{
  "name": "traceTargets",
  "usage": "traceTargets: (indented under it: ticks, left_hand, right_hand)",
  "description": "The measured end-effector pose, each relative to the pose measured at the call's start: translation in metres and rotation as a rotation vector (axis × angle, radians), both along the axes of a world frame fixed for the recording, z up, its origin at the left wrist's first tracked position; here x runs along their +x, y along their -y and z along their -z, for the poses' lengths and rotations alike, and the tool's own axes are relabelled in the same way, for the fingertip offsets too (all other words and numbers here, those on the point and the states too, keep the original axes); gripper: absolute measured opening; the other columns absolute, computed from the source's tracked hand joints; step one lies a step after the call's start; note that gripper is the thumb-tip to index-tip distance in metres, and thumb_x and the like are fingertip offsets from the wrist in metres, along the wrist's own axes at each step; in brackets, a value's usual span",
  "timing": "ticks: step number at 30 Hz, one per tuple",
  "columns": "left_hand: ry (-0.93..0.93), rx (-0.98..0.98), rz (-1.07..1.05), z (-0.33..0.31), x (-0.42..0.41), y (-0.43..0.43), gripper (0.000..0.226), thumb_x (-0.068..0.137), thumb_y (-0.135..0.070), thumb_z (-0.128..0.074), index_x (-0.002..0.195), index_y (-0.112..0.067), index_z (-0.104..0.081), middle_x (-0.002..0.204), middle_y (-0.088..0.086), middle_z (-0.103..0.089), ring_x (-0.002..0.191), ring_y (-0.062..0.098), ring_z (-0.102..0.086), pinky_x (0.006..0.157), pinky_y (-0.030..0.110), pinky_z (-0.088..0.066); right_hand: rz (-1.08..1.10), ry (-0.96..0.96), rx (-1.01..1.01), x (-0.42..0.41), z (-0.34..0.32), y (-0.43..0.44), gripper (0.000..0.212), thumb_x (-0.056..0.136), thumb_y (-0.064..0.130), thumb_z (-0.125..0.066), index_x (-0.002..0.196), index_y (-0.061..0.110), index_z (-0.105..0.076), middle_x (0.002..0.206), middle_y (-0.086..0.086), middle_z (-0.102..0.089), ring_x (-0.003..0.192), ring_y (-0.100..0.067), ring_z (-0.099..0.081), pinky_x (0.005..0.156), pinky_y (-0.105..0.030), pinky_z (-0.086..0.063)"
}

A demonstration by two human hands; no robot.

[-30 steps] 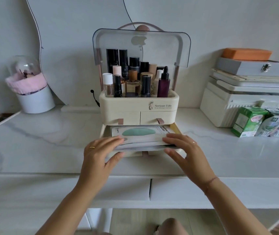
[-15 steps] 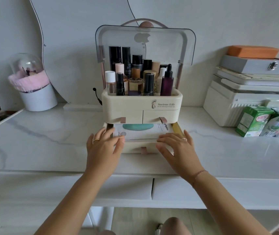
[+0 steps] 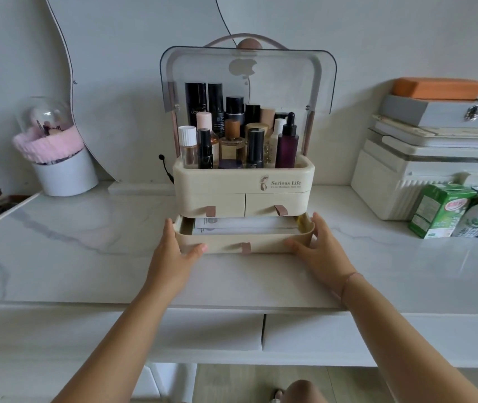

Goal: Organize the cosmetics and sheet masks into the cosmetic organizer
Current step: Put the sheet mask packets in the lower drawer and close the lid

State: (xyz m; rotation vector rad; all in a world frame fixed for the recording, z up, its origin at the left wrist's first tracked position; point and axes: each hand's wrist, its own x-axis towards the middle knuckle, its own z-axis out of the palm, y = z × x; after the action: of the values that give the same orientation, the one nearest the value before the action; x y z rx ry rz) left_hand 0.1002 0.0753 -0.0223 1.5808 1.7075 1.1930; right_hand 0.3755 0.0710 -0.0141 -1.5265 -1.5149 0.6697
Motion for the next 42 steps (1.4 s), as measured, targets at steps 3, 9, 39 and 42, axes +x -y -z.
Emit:
traceTargets:
  ticks: [3,9,39,42]
  left_hand:
    - [-0.025,-0.029,-0.009,-0.001,0.003,-0.012,0.075,0.086,-0.030,-0.062,0.145,-0.015,-0.019,0.141,0.008,-0.046,0.123,0.028,-0.046,0.093,0.034,-0.039]
    - [-0.085,0.030,-0.053,-0.003,0.008,-0.028,0.042,0.087,-0.023,-0.060,0.123,-0.012,-0.042,0.119,0.006,-0.061,0.104,0.027,-0.056,0.075,0.031,-0.038]
    - [0.038,0.135,-0.085,-0.001,0.011,-0.031,0.069,0.079,-0.040,-0.068,0.138,-0.025,-0.036,0.130,-0.002,-0.055,0.112,0.018,-0.053,0.084,0.033,-0.044]
    - [0.139,0.155,-0.072,-0.011,0.012,-0.027,0.075,0.083,-0.050,-0.059,0.145,-0.025,-0.026,0.147,-0.002,-0.039,0.129,0.017,-0.042,0.101,0.033,-0.037]
  right_hand:
    - [-0.032,0.034,-0.028,0.000,-0.003,-0.018,0.045,0.091,0.029,-0.057,0.127,0.023,-0.032,0.109,0.007,-0.052,0.101,-0.019,-0.053,0.066,-0.016,-0.037]
    - [-0.026,0.093,-0.028,0.000,-0.004,-0.035,0.038,0.095,0.017,-0.046,0.130,0.017,-0.031,0.119,-0.017,-0.056,0.103,-0.033,-0.056,0.065,-0.022,-0.042]
    - [0.113,-0.021,0.028,-0.013,-0.007,-0.026,0.065,0.088,0.039,-0.059,0.142,0.024,-0.027,0.143,0.000,-0.038,0.132,-0.020,-0.038,0.106,-0.034,-0.033]
    - [0.151,-0.062,0.086,-0.012,-0.015,-0.018,0.074,0.090,0.044,-0.052,0.149,0.020,-0.015,0.155,-0.002,-0.024,0.141,-0.017,-0.025,0.111,-0.032,-0.023]
